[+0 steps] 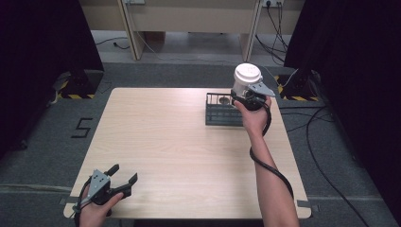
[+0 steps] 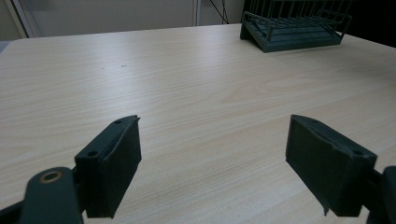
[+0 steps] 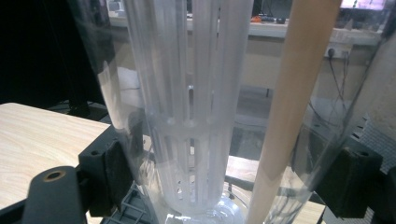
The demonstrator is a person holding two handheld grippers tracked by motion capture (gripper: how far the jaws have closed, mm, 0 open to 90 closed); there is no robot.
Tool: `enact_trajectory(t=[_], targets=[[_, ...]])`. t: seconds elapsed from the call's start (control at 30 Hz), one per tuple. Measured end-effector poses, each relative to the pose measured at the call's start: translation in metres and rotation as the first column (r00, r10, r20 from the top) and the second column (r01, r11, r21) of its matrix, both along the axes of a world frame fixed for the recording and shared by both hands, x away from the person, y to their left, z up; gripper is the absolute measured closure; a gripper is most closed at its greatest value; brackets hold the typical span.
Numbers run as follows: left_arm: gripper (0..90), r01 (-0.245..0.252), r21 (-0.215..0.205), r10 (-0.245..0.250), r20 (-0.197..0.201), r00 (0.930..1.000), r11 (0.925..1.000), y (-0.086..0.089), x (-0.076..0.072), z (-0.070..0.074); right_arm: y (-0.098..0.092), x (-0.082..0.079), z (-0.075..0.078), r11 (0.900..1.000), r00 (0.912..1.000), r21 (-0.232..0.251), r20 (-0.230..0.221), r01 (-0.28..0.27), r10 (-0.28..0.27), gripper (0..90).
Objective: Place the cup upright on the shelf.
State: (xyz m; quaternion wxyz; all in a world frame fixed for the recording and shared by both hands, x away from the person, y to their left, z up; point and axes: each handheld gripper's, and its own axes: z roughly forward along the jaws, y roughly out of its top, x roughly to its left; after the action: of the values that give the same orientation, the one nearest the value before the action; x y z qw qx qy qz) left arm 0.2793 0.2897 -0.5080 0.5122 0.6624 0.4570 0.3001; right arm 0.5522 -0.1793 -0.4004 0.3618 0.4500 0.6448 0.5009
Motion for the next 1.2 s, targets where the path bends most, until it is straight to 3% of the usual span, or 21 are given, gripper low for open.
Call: enact_trajectory(t=[0.53, 1.2], targets=[[17.6, 0.000, -0.002, 0.000, 0.002, 1.0000, 1.0000, -0.001, 0.001, 0.000, 0.004, 0.015, 0.003, 1.000, 0.9997, 0.011, -0.020, 0.016, -0.015, 18.7], [17.7, 0.006, -0.010, -0.006, -0.002, 1.0000, 0.9999, 0.000, 0.001, 0.000, 0.008, 0.029, -0.023, 0.999, 0.9949, 0.009, -0.088, 0.049, -0.048, 18.6]])
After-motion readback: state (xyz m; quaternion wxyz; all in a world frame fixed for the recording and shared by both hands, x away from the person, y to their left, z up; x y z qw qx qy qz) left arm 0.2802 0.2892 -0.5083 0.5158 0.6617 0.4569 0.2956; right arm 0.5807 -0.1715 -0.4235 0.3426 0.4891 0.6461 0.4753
